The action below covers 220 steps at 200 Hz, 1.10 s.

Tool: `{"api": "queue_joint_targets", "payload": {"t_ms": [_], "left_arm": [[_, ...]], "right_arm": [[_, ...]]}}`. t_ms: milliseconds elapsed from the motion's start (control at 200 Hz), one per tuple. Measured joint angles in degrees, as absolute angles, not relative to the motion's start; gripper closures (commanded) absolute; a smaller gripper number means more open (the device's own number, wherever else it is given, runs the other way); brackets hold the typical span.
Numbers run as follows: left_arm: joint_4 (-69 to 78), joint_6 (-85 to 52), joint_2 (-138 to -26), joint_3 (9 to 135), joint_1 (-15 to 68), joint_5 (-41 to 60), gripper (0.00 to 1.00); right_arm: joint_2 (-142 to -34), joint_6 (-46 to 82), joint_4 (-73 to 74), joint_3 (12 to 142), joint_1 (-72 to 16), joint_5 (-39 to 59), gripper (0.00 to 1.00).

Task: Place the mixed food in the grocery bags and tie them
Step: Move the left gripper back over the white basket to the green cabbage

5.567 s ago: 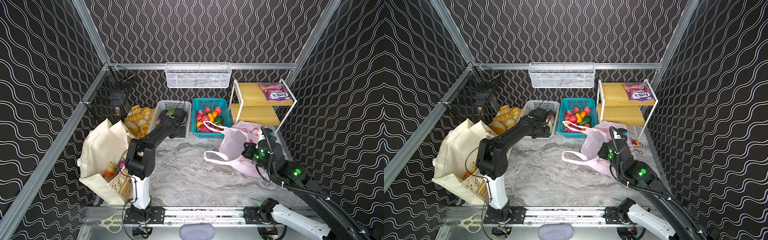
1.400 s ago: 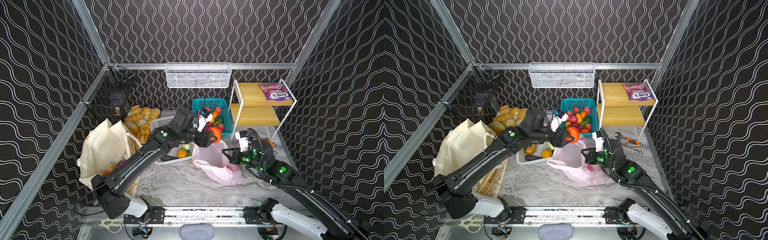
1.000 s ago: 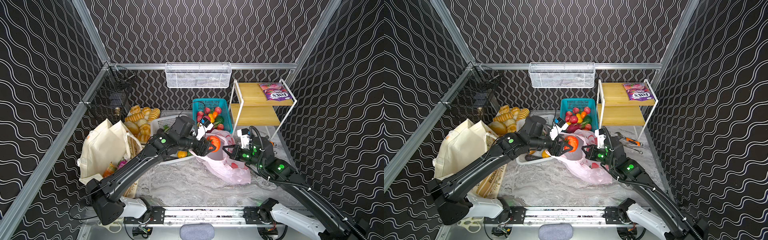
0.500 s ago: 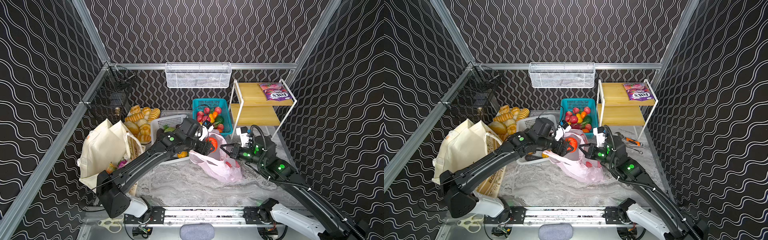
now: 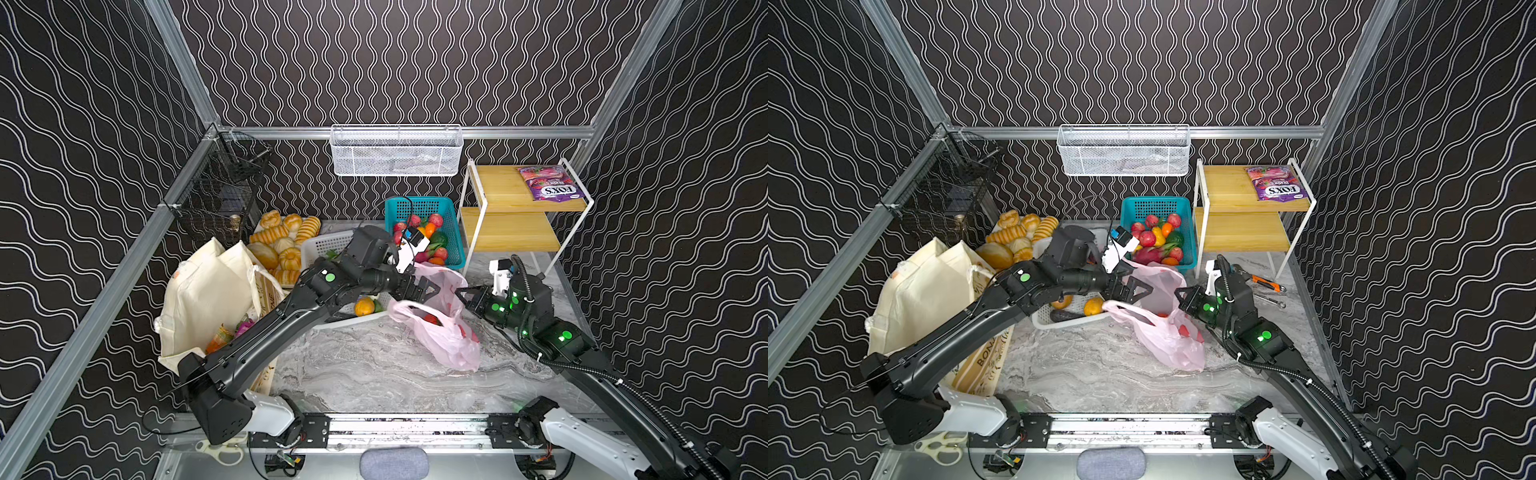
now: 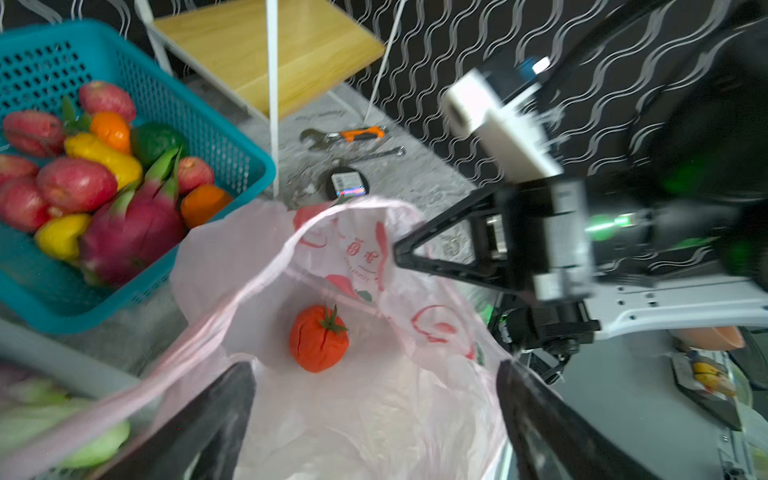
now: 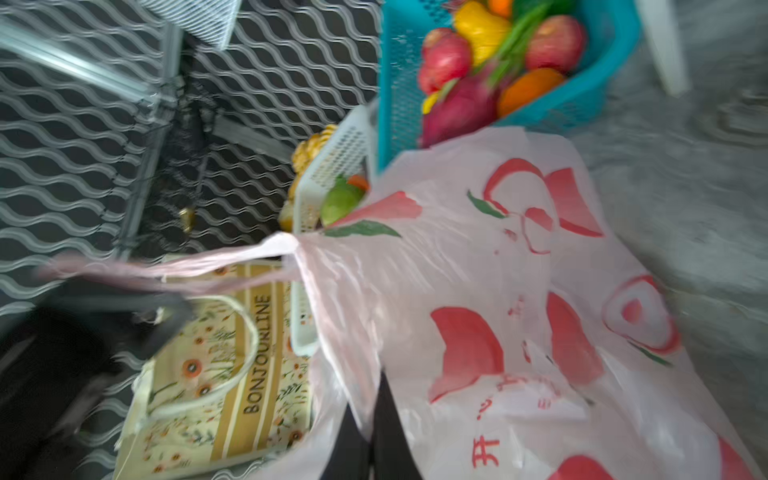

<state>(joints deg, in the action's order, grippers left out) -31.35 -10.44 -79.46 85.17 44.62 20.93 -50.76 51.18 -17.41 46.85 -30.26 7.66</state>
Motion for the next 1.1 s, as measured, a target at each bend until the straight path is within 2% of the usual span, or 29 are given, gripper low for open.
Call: {"api": "queue_joint_targets", "payload": {"t_ms": [155, 501, 766, 936, 1101], "left_arm": [[-30.6, -11.9, -77.5, 87.9, 44.6, 20.6, 0.13], [-33.6, -14.9, -73.8, 90.4, 43.7, 0.2, 0.14], [-39.2, -19.5, -81.6, 86.1, 25.1, -5.9, 0.17], [-40.1, -19.5, -89.4, 82.5, 19.6, -7.0, 0.02], [-40.3, -15.5, -97.8, 83.6, 16.7, -9.6, 0.01]], "right_arm": [[-51.6, 53.2, -19.9, 46.9, -30.2, 3.9, 1.00], [-53.4, 53.5, -21.6, 48.5, -30.0, 2.0, 1.00], [-51.6, 51.6, -21.6, 49.4, -30.0, 1.4, 1.00], [-50.9, 51.3, -21.5, 49.4, -30.0, 1.4, 1.00], [-50.9, 49.9, -21.5, 49.7, -30.0, 2.1, 1.00]]}}
